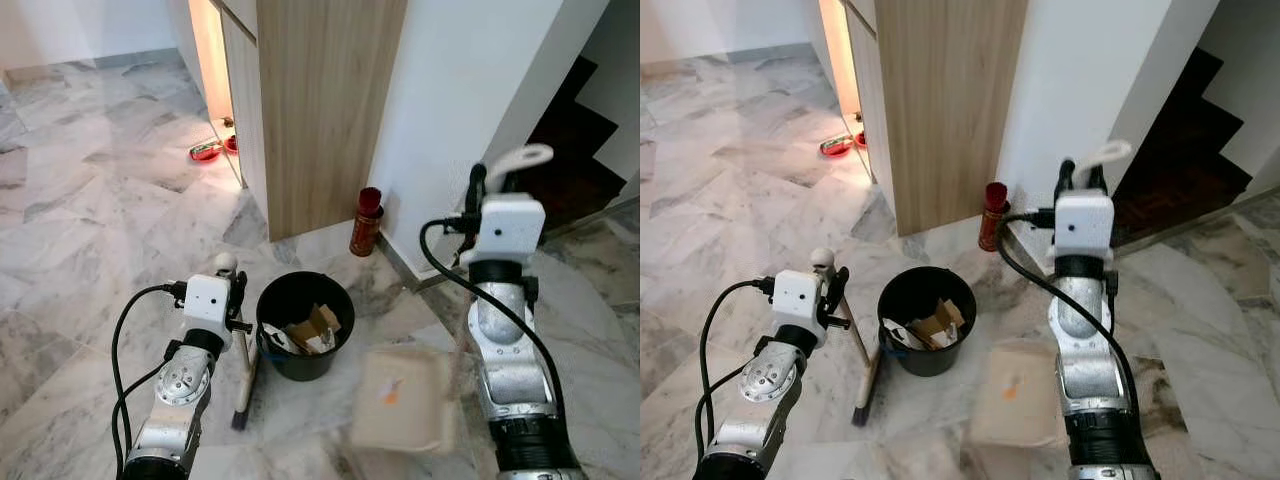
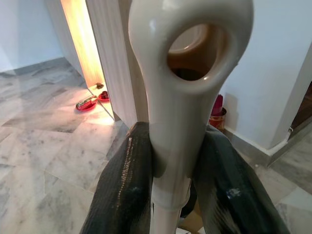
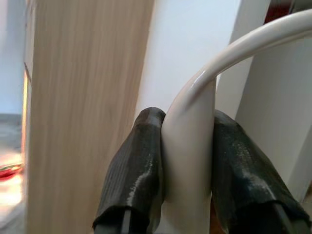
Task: Sweep floor
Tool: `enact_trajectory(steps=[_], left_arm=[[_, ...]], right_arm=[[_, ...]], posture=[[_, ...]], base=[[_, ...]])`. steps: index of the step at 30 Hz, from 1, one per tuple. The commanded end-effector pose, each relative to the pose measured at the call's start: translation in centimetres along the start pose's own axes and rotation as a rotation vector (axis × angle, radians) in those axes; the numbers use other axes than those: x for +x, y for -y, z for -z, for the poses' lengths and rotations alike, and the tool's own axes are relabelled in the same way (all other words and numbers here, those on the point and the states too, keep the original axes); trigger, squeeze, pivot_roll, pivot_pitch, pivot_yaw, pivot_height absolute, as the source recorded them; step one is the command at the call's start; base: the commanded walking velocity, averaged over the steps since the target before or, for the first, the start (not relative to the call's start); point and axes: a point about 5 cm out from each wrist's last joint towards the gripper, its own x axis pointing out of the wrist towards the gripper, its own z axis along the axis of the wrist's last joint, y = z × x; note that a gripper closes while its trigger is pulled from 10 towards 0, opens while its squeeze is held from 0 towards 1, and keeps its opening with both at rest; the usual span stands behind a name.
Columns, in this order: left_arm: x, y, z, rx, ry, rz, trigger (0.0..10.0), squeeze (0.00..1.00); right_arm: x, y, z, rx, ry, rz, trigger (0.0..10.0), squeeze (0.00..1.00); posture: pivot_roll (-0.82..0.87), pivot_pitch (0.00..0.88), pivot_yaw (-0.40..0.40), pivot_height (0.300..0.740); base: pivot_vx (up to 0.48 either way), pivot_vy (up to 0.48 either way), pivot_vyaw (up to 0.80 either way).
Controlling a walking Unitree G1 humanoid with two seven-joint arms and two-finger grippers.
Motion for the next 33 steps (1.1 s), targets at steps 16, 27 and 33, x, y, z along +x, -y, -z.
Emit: enact_trajectory(steps=[16, 27, 33], left_arm=[[0.1, -0.2, -1.1, -0.030, 0.052, -0.015, 10.0, 0.00], [0.1, 0.0, -1.1, -0.040, 0.053, -0.007, 10.0, 0.00], [0.1, 0.1, -1.2, -0.041, 0.055, -0.005, 10.0, 0.00]], right_arm=[[0.1, -0.2, 1.0, 0.053, 0.000, -0.016, 10.0, 0.00], [0.5, -0.3, 1.1, 0.101, 0.008, -0.011, 10.0, 0.00], [0.6, -0.6, 1.0, 0.118, 0.015, -0.012, 10.0, 0.00]], posture=[[0.18, 0.107, -0.080, 0.740], [0.18, 0.112, -0.078, 0.740], [0.18, 0.112, -0.077, 0.740]], base=[[0.000, 0.000, 0.00], [0.000, 0.000, 0.00], [0.000, 0.000, 0.00]])
